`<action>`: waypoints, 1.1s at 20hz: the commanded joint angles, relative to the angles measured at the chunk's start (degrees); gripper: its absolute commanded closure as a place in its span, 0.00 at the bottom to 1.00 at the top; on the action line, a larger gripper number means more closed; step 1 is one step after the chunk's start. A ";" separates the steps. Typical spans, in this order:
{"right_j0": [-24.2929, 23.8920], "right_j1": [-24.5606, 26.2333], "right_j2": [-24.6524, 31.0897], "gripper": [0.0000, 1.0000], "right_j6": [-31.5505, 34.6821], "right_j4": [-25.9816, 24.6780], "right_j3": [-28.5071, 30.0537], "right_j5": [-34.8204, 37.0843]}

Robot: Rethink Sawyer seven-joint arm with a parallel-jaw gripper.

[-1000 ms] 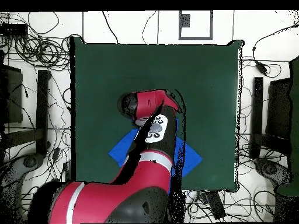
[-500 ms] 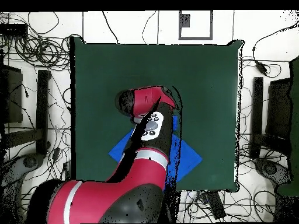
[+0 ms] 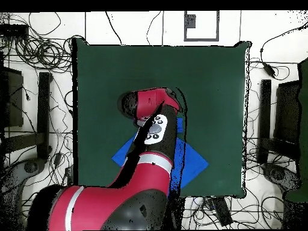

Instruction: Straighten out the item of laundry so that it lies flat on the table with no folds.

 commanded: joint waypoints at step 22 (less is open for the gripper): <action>5.53 3.16 0.66 0.00 19.58 9.80 -6.73 9.42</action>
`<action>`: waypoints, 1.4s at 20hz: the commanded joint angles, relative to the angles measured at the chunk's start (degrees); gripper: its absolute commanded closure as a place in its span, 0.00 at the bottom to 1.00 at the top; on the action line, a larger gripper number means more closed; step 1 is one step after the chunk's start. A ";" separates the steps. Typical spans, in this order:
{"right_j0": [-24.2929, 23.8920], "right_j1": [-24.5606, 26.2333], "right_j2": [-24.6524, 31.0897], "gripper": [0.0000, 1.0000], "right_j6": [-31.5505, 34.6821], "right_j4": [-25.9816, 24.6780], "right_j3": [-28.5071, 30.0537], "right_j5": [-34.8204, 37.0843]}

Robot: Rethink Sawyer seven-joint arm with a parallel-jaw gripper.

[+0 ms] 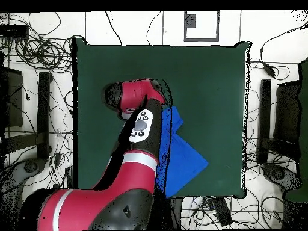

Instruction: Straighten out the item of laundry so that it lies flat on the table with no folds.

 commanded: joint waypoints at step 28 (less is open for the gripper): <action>10.73 -18.99 -3.78 0.00 23.48 11.10 38.42 -12.03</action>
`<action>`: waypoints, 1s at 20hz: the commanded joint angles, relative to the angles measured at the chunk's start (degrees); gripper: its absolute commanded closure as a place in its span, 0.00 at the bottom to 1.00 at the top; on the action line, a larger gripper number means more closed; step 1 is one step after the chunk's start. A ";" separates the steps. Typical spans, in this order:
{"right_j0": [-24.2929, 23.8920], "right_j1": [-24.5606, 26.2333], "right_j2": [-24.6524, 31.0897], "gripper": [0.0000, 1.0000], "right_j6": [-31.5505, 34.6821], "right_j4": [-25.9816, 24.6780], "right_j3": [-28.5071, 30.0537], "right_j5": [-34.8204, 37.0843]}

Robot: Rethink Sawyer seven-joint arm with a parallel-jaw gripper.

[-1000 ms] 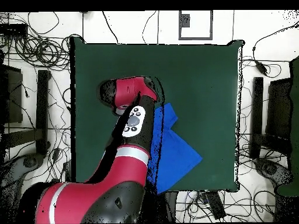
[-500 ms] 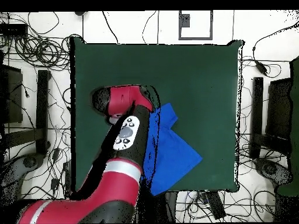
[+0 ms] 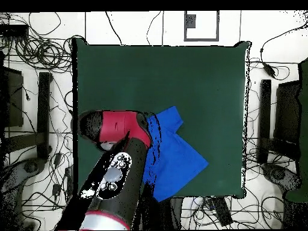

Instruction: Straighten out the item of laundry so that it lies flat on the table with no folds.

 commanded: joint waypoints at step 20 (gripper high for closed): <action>2.84 3.58 2.41 0.00 23.07 3.89 16.07 -19.59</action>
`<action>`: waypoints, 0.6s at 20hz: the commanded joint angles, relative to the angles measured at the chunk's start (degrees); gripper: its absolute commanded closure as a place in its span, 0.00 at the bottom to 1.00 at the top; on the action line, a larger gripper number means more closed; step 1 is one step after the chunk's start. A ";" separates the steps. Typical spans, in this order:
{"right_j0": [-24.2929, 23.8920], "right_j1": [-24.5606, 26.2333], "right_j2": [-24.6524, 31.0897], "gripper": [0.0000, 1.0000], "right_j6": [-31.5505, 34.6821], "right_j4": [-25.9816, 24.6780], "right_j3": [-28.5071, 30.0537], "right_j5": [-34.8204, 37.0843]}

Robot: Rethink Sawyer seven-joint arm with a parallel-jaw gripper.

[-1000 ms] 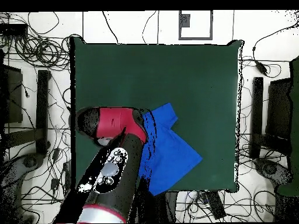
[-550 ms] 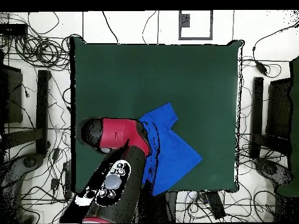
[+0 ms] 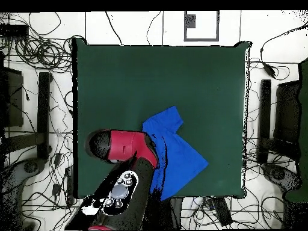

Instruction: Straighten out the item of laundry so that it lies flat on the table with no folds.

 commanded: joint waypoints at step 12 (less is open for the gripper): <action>3.45 8.60 2.69 0.00 17.24 2.66 3.91 -6.03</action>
